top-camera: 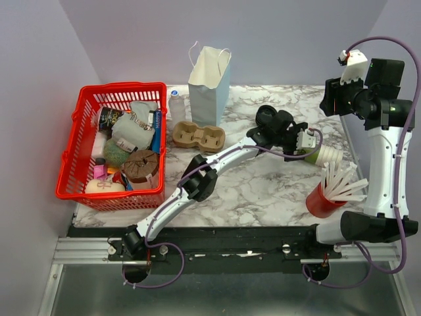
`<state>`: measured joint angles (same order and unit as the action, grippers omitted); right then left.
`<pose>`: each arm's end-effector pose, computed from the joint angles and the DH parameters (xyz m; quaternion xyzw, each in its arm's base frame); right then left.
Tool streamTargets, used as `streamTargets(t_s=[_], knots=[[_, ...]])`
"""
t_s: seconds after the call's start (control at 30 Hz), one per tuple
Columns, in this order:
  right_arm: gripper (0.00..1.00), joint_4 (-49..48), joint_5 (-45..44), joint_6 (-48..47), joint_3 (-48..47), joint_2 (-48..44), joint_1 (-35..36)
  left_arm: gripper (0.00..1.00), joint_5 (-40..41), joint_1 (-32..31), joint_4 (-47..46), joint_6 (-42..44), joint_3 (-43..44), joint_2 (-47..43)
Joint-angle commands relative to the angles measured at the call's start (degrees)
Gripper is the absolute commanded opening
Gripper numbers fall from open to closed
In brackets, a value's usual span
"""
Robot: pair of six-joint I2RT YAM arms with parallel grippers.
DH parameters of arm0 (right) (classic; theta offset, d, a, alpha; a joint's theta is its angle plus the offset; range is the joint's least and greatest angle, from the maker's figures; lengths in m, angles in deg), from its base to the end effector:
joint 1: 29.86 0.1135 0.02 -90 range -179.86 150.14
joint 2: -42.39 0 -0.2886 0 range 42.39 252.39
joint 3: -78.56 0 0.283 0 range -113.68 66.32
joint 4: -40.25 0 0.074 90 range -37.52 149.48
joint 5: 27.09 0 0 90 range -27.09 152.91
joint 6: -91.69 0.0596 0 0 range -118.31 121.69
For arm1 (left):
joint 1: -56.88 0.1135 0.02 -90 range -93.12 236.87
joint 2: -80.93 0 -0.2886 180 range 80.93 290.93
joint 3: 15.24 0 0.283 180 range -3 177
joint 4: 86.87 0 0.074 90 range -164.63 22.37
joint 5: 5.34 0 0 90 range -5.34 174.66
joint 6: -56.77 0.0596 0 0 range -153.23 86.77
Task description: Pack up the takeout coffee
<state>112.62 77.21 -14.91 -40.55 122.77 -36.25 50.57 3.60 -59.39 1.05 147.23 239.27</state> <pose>0.3020 -0.0190 0.5021 -0.1364 0.8659 0.0141 0.4810 0.3820 -0.5680 0.1915 0.6690 0.4654 -0.3283 0.4776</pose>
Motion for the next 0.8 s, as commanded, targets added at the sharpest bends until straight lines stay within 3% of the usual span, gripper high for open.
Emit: streamTargets(t_s=[0.0, 0.1, 0.2, 0.37, 0.47, 0.63, 0.77], knots=[[0.62, 1.9, -1.8, -0.9, -1.2, 0.1, -0.3, 0.98, -3.1, -0.7, 9.8, 4.3, 6.3, 1.4], [0.62, 1.6, -2.1, -0.9, -1.7, 0.2, -0.4, 0.98, -4.4, -0.3, 15.6, 5.7, 7.6, 1.5], [0.62, 1.7, -2.3, -0.9, -1.9, 0.2, -0.4, 0.99, -4.8, 0.9, 8.7, -1.5, 5.6, 1.4], [0.62, 1.9, -3.2, -1.9, -0.9, -0.2, -0.4, 0.98, -12.1, 3.1, -18.8, -29.2, -5.6, -1.9], [0.62, 1.6, -4.6, -2.3, -0.4, -0.1, -1.6, 0.98, -16.1, 4.0, -32.8, -39.1, -13.4, -4.3], [0.62, 6.6, -6.0, -2.6, -7.0, 5.0, -2.7, 0.99, -12.7, 6.5, -35.1, -44.7, -21.5, -11.8], [0.62, 7.3, -9.3, -3.3, -2.6, 5.8, -4.1, 0.99, -13.7, 9.5, -32.4, -49.9, -20.9, -17.1]])
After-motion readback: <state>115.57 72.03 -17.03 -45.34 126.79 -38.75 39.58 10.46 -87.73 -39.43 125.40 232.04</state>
